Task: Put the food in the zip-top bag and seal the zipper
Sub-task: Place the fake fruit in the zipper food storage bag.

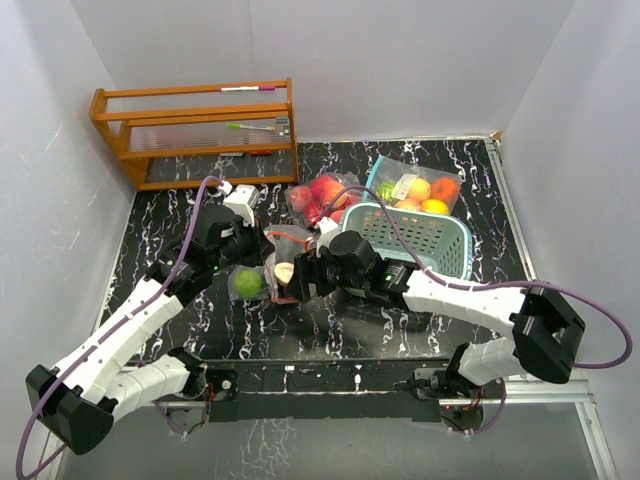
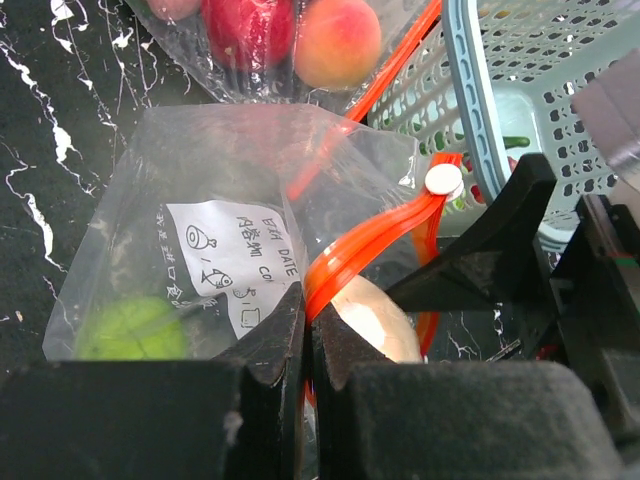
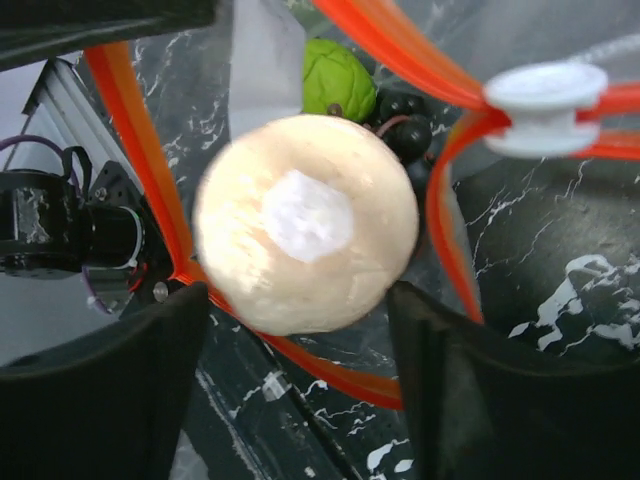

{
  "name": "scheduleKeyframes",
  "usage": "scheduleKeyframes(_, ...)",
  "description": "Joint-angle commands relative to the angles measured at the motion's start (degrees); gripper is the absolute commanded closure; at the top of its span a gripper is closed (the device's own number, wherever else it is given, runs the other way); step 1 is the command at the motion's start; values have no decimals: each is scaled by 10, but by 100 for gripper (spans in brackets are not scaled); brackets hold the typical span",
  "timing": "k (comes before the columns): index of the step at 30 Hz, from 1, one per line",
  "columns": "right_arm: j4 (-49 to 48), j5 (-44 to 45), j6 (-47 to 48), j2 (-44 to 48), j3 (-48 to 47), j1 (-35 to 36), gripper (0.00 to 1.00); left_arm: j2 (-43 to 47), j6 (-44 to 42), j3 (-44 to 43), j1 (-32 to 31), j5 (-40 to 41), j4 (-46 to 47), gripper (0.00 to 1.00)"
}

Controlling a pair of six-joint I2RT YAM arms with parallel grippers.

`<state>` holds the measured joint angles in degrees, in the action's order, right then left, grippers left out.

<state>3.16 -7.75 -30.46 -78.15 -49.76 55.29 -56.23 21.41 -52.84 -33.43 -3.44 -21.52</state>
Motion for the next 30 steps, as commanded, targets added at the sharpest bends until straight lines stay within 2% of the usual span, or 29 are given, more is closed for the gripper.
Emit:
scheduleKeyframes(1, -27, 32, 11, 34, -31, 6, 7, 18, -5, -20, 2, -2, -6, 100)
scheduleKeyframes(3, -29, 28, 12, 44, -30, 6, 2, 17, -4, -19, 3, -2, -4, 100)
scheduleKeyframes(8, -24, 8, 11, 63, -36, 6, 2, 16, -1, -14, 2, -3, 1, 100)
scheduleKeyframes(12, 34, 30, 23, 84, -71, 7, 2, 17, -3, -19, 3, 0, -7, 100)
scheduleKeyframes(16, 115, 119, 33, 119, -110, 7, 2, 24, -7, -26, 2, 4, -17, 100)
scheduleKeyframes(21, 219, 344, -11, 191, -110, 6, 2, 32, -11, -36, 2, 5, -28, 100)
scheduleKeyframes(23, 275, 405, -37, 202, -114, -3, 2, 35, -12, -40, 3, 7, -32, 100)
scheduleKeyframes(27, 406, 420, -79, 162, -131, -62, 2, 35, -15, -41, 2, 9, -37, 100)
scheduleKeyframes(30, 414, 379, -87, 135, -104, -125, 1, 33, -15, -39, 3, 7, -35, 100)
